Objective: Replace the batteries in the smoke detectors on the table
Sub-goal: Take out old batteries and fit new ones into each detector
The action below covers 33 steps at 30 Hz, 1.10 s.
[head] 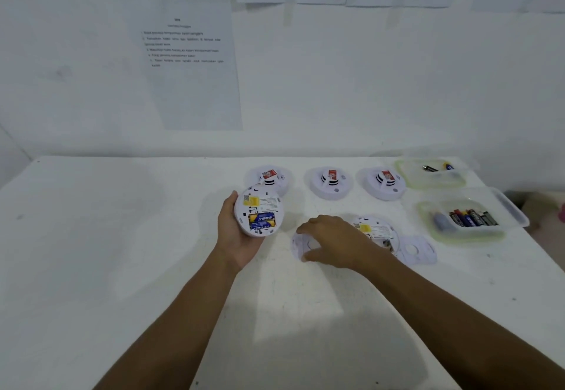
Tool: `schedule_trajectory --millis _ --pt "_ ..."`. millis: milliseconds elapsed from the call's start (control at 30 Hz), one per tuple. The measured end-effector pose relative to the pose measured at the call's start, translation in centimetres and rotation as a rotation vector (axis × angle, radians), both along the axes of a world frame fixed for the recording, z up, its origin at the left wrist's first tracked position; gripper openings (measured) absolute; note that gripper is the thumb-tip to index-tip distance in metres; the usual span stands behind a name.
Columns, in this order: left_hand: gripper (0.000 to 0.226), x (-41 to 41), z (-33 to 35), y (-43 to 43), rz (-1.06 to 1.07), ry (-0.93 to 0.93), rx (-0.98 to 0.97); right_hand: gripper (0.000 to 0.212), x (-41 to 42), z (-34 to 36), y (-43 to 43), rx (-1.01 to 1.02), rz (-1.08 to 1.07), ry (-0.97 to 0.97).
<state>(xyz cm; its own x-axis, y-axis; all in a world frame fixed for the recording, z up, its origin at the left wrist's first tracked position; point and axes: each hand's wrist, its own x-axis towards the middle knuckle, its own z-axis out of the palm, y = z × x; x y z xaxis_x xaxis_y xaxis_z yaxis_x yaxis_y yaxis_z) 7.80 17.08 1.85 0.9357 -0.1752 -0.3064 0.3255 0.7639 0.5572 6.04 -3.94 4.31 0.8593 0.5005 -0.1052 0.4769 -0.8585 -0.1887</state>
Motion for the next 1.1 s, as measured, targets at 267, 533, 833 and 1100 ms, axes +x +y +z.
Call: schedule_trajectory --millis 267,533,833,1100 --pt "0.050 -0.1 -0.1 0.5 0.030 0.006 -0.022 0.037 -0.2 -1.0 0.5 0.108 0.013 -0.235" --pt "0.052 -0.1 0.3 0.2 0.043 0.009 -0.005 0.027 -0.2 -1.4 0.2 0.288 -0.061 -0.244" --pt "0.049 -0.3 0.7 -1.2 0.034 -0.002 -0.065 0.009 -0.7 2.1 1.4 0.974 -0.400 0.034" --pt "0.053 -1.3 1.1 -4.6 -0.038 -0.049 -0.114 0.009 -1.6 2.9 3.9 1.299 -0.557 0.093"
